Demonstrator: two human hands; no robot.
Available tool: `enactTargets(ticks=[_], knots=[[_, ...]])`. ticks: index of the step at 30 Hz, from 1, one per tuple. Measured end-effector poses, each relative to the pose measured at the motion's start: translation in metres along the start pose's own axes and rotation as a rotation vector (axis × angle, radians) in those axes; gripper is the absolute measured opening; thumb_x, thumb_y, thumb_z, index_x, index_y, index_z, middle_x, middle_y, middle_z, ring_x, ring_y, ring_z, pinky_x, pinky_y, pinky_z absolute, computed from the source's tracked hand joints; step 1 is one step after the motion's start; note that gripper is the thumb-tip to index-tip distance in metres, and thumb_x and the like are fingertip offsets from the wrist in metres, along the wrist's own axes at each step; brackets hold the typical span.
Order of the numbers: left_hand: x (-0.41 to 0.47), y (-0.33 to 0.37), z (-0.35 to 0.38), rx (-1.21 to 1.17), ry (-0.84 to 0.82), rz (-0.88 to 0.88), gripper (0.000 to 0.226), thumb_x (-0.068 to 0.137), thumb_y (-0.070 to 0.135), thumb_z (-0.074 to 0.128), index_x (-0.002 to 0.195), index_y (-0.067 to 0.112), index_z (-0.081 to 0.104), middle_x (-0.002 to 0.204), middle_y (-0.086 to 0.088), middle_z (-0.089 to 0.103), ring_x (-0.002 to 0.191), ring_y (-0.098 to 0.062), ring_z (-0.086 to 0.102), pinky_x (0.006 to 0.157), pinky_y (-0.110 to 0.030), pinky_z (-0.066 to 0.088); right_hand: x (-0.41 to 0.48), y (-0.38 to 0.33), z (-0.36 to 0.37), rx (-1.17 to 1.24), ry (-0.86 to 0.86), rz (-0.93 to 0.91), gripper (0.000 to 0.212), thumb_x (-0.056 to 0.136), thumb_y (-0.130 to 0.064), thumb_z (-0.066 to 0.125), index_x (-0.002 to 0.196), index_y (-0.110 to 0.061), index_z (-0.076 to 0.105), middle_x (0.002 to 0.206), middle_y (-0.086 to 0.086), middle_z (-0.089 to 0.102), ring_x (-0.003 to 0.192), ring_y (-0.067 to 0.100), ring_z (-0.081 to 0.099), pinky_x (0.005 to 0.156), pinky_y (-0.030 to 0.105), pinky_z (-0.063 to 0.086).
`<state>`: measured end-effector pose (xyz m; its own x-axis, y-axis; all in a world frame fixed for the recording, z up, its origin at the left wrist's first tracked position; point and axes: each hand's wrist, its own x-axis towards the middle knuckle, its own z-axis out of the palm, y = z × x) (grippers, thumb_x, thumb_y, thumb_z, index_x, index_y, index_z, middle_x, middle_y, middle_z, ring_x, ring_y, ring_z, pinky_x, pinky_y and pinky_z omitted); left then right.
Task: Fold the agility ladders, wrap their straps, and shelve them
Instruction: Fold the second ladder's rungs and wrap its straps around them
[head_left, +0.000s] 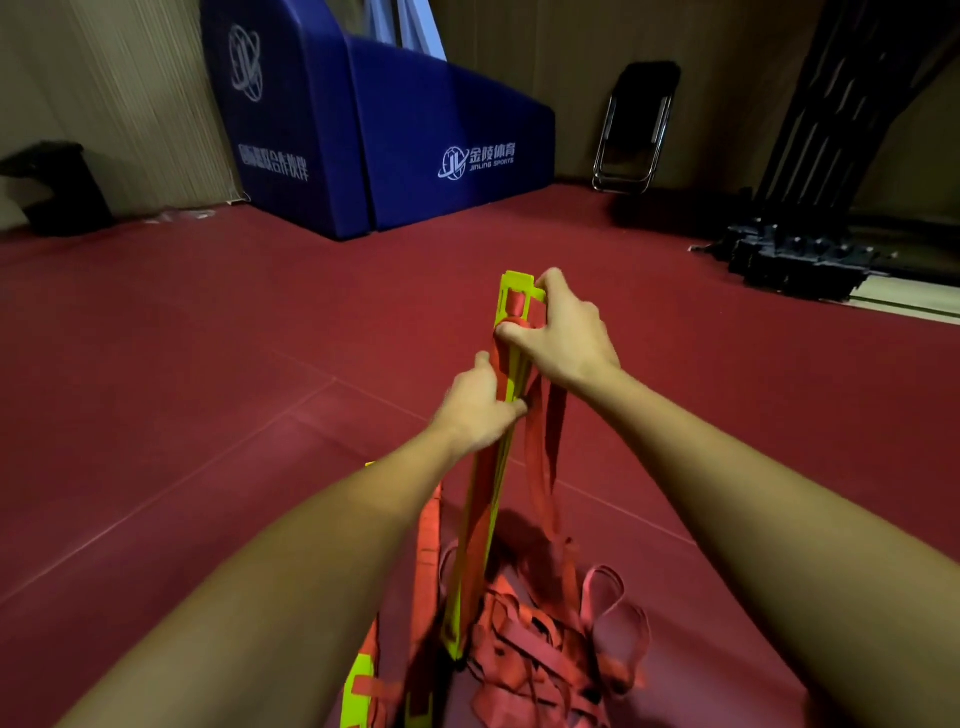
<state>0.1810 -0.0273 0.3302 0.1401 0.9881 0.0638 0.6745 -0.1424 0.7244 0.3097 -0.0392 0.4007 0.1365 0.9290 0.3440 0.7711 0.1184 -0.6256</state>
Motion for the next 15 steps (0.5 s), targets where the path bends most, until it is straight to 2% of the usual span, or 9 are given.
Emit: enactTargets(ticks=[5, 7, 10, 13, 15], knots=[[-0.001, -0.003, 0.000, 0.177, 0.027, 0.016, 0.056, 0.085, 0.042, 0.071, 0.123, 0.011, 0.044, 0.117, -0.022, 0.064, 0.113, -0.046, 0.059, 0.093, -0.048, 0.051, 0.005, 0.003, -0.015, -0.176, -0.079, -0.029, 0.059, 0.072, -0.057, 0.071, 0.113, -0.021, 0.046, 0.105, 0.013, 0.065, 0.101, 0.041, 0.061, 0.084, 0.044, 0.051], [-0.001, -0.005, -0.002, 0.193, 0.040, 0.027, 0.058, 0.079, 0.050, 0.073, 0.120, 0.018, 0.046, 0.113, -0.017, 0.067, 0.110, -0.044, 0.061, 0.091, -0.048, 0.052, 0.006, 0.005, -0.015, -0.159, -0.077, -0.001, 0.063, 0.070, -0.057, 0.072, 0.113, -0.019, 0.047, 0.105, 0.013, 0.065, 0.099, 0.039, 0.062, 0.085, 0.045, 0.053], [-0.001, -0.012, -0.007, 0.107, 0.018, 0.060, 0.056, 0.066, 0.056, 0.074, 0.108, 0.027, 0.050, 0.098, -0.007, 0.070, 0.097, -0.035, 0.067, 0.083, -0.043, 0.055, 0.004, 0.010, -0.011, -0.067, -0.127, 0.077, 0.071, 0.058, -0.068, 0.068, 0.109, -0.022, 0.050, 0.095, 0.007, 0.070, 0.088, 0.032, 0.068, 0.083, 0.043, 0.056], [0.000, -0.016, -0.007, 0.035, -0.038, 0.120, 0.050, 0.070, 0.043, 0.085, 0.105, 0.026, 0.054, 0.093, 0.000, 0.071, 0.090, -0.022, 0.067, 0.079, -0.035, 0.053, 0.003, 0.014, -0.004, 0.026, -0.149, 0.099, 0.050, 0.067, -0.057, 0.072, 0.099, -0.021, 0.059, 0.089, 0.005, 0.071, 0.089, 0.029, 0.068, 0.083, 0.042, 0.054], [0.001, -0.014, -0.008, -0.125, -0.118, 0.113, 0.046, 0.072, 0.036, 0.086, 0.106, 0.025, 0.056, 0.090, 0.006, 0.070, 0.084, -0.015, 0.065, 0.079, -0.034, 0.053, 0.004, 0.014, -0.002, 0.095, -0.106, 0.089, 0.043, 0.067, -0.051, 0.074, 0.092, -0.019, 0.061, 0.086, 0.004, 0.071, 0.086, 0.028, 0.068, 0.080, 0.043, 0.055]])
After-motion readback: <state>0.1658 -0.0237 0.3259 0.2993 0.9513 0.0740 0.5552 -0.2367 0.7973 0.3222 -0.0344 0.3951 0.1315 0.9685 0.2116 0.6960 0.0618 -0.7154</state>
